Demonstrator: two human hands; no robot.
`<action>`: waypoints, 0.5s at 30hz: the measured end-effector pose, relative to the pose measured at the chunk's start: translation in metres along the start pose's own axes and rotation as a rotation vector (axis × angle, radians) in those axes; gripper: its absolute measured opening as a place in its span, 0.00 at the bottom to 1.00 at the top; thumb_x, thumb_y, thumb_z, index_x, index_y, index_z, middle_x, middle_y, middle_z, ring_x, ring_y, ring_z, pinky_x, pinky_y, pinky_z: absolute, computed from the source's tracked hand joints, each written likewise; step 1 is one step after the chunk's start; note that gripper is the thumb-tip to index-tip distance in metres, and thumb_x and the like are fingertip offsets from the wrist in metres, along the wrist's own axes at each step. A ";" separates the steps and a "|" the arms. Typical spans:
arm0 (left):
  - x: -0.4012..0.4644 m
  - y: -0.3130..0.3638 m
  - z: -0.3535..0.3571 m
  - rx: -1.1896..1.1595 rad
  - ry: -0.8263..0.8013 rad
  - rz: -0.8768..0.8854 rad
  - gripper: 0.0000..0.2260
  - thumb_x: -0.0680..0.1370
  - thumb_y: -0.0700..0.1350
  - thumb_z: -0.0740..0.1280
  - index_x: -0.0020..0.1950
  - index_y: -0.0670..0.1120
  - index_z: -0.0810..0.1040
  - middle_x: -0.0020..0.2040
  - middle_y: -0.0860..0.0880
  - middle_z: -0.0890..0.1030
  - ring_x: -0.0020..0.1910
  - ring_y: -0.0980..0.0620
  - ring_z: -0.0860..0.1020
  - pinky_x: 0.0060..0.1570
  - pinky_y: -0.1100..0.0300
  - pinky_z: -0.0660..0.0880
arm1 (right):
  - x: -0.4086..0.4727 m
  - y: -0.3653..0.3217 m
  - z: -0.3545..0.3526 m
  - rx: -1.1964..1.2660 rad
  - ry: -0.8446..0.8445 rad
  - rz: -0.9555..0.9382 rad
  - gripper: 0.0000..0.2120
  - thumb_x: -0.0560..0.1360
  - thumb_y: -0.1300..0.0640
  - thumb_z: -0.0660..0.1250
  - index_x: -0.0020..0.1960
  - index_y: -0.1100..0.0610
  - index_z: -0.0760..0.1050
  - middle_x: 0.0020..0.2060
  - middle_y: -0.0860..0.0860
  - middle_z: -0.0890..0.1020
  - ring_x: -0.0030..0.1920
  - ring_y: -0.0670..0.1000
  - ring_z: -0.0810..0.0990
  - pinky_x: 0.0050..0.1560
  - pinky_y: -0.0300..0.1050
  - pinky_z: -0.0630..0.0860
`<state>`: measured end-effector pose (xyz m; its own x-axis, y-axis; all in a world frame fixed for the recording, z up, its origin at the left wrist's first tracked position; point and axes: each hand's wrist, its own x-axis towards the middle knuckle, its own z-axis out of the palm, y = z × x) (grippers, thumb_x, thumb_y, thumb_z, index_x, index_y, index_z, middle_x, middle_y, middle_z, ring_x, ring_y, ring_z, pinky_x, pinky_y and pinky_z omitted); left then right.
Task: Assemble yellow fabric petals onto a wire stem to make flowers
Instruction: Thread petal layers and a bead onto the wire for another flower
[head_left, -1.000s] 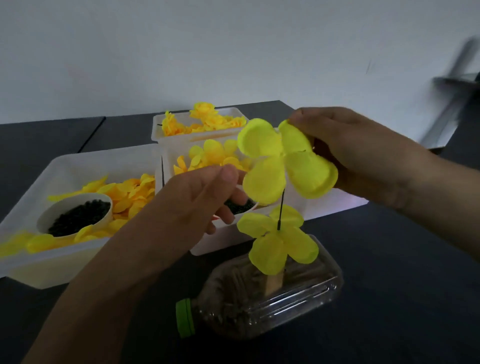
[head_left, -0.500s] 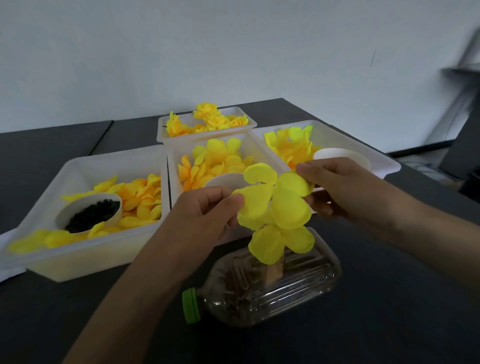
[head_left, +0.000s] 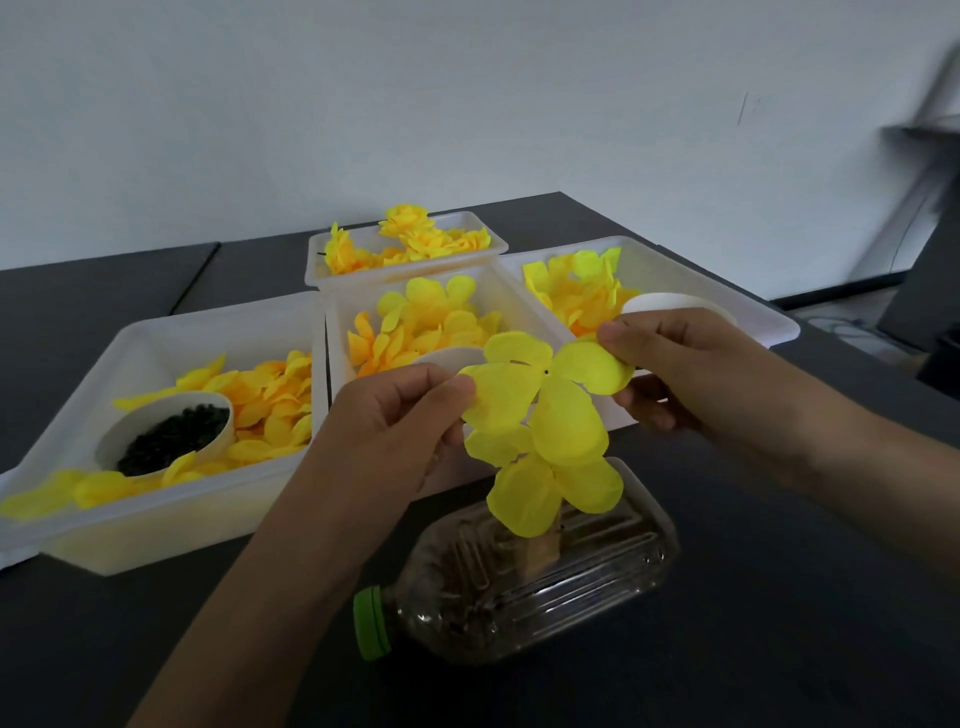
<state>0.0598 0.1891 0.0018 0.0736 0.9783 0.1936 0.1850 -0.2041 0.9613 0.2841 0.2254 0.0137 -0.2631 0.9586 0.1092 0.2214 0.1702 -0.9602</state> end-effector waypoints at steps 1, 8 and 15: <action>0.000 0.000 0.000 -0.001 0.002 -0.007 0.16 0.78 0.47 0.64 0.31 0.48 0.77 0.26 0.51 0.69 0.23 0.58 0.64 0.23 0.68 0.62 | 0.001 -0.001 0.000 0.000 -0.001 -0.001 0.17 0.80 0.51 0.60 0.36 0.56 0.75 0.27 0.51 0.73 0.25 0.48 0.66 0.25 0.36 0.64; 0.002 -0.004 0.000 0.025 -0.014 -0.045 0.16 0.78 0.48 0.64 0.30 0.47 0.77 0.29 0.44 0.68 0.25 0.55 0.63 0.25 0.66 0.61 | 0.002 0.003 0.003 -0.054 -0.003 0.034 0.17 0.81 0.52 0.60 0.35 0.57 0.74 0.25 0.49 0.74 0.24 0.49 0.65 0.24 0.36 0.62; 0.002 -0.013 0.002 0.058 -0.017 -0.019 0.16 0.77 0.48 0.65 0.33 0.40 0.78 0.25 0.52 0.69 0.24 0.58 0.64 0.25 0.70 0.63 | 0.002 0.011 0.004 -0.094 -0.012 0.053 0.18 0.81 0.53 0.60 0.36 0.60 0.74 0.26 0.50 0.74 0.24 0.49 0.65 0.23 0.36 0.63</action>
<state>0.0594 0.1942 -0.0107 0.0864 0.9814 0.1712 0.2430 -0.1874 0.9517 0.2821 0.2277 0.0018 -0.2598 0.9641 0.0553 0.3219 0.1405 -0.9363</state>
